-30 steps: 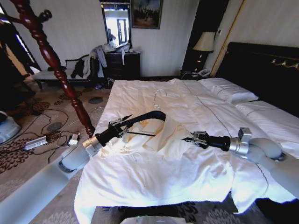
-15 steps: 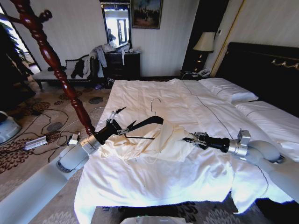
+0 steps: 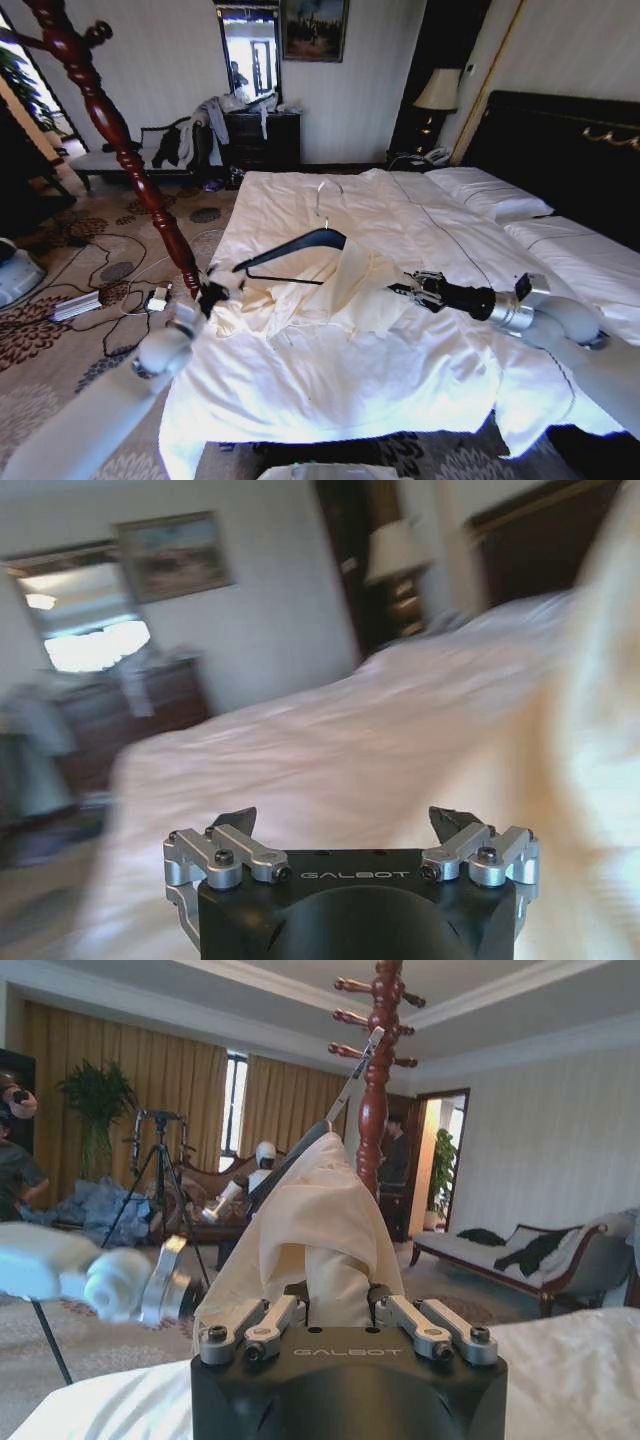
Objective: Pick up the clothes from the bed and hang them on the clothes hanger.
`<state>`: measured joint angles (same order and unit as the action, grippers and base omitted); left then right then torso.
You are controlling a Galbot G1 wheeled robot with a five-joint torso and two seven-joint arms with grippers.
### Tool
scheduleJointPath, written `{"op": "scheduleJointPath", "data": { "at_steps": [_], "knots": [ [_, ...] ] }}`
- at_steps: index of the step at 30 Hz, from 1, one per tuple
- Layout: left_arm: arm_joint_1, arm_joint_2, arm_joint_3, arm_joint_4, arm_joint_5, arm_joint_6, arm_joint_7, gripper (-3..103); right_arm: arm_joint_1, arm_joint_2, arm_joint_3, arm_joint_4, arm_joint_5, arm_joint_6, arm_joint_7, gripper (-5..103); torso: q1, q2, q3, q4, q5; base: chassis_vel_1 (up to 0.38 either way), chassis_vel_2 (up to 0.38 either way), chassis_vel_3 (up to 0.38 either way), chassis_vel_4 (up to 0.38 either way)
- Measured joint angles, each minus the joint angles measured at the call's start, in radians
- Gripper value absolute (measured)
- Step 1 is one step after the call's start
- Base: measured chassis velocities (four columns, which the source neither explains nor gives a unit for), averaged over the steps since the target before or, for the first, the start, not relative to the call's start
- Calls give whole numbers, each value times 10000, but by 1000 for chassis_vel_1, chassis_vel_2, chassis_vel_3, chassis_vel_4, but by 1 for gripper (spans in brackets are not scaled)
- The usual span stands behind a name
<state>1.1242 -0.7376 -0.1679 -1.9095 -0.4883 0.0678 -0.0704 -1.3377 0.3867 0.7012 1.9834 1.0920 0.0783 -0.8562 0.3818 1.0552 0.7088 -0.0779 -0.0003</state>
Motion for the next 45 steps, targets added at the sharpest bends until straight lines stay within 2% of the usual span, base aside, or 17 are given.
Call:
{"op": "scheduleJointPath", "data": {
  "at_steps": [1, 5, 6, 9, 10, 13, 16, 17, 19, 22, 25, 27, 28, 33, 35, 43, 45],
  "knots": [
    [0, 0, 0, 0, 0, 0, 0, 98, 0, 0, 0, 0, 0, 0, 0, 23, 0, 0, 0, 0, 0, 0, 0, 0, 0],
    [273, -485, 418, -222, -265, -1364, 1156, 96, 5, 156, -12, 162, -128, 48, -10, 23, 0, -1, 0, -4, 5, 0, 0, 0, 0],
    [273, -485, 418, -222, -265, -1364, 1156, 96, 5, 156, -12, 162, -128, 48, -10, 23, 0, -1, 0, -4, 5, 0, 0, 0, 0],
    [598, -711, 400, -241, 52, -1899, 1555, 88, 5, 262, -40, 217, -272, 80, -55, 23, 0, 0, 0, 1, 2, 0, 0, 0, 0],
    [598, -711, 400, -241, 52, -1899, 1555, 88, 5, 262, -40, 217, -272, 80, -55, 23, 0, 0, 0, 1, 2, 0, 0, 0, 0],
    [827, -745, 143, -357, 203, -2001, 1582, 72, -7, 292, -47, 245, -355, 111, -63, 23, 0, -1, 0, -1, 4, 0, 0, 0, 0],
    [972, -639, -99, -471, 212, -1918, 1440, 69, -7, 297, -47, 248, -381, 125, -71, 23, -1, 0, 0, 0, 3, 0, 0, 0, 0],
    [1031, -539, -269, -501, 289, -1606, 1182, 65, -2, 307, -47, 248, -395, 131, -74, 23, -1, 0, -1, 0, 3, 0, 0, 0, 0],
    [1094, -343, -526, -426, 475, -902, 561, 70, 7, 323, -47, 224, -427, 143, -75, 23, -1, -1, 0, 0, 2, 0, 0, 0, 0],
    [1278, -74, -715, -372, 366, -758, 293, 81, 22, 341, -47, 178, -456, 162, -78, 23, 1, 0, 0, -1, 2, 0, 0, 0, 0],
    [1663, 172, -830, -502, 38, -993, 290, 81, 47, 358, -44, 121, -462, 186, -79, 23, 0, 0, 0, 0, 3, 0, 0, 0, 0],
    [2187, 282, -832, -811, -291, -1384, 445, 82, 79, 390, -12, 50, -462, 207, -79, 23, 0, 0, 0, 0, 2, 0, 0, 0, 0],
    [2586, 278, -813, -1065, -349, -1616, 604, 77, 92, 416, 20, 8, -462, 221, -78, 23, 0, 0, 0, 0, 2, 0, 0, 0, 0],
    [3611, 159, -880, -1515, 353, -1906, 886, 72, 51, 433, 121, -2, -451, 262, -77, 23, 0, 0, -1, 0, 3, 0, 0, 0, 0],
    [3965, 13, -916, -1505, 652, -1995, 918, 78, 32, 408, 196, -2, -441, 288, -77, 23, 0, 0, -1, 3, 2, 0, 0, 0, 0],
    [3630, -801, -451, -1223, 794, -1913, 902, 84, 35, 337, 234, 56, -378, 305, -68, 23, 0, 0, 0, -2, 2, 0, 0, 0, 0],
    [3327, -1023, -291, -1053, 778, -1910, 827, 70, 29, 333, 229, 126, -378, 306, -63, 23, 0, -1, 0, -1, 3, 0, 0, 0, 0]
  ]
}}
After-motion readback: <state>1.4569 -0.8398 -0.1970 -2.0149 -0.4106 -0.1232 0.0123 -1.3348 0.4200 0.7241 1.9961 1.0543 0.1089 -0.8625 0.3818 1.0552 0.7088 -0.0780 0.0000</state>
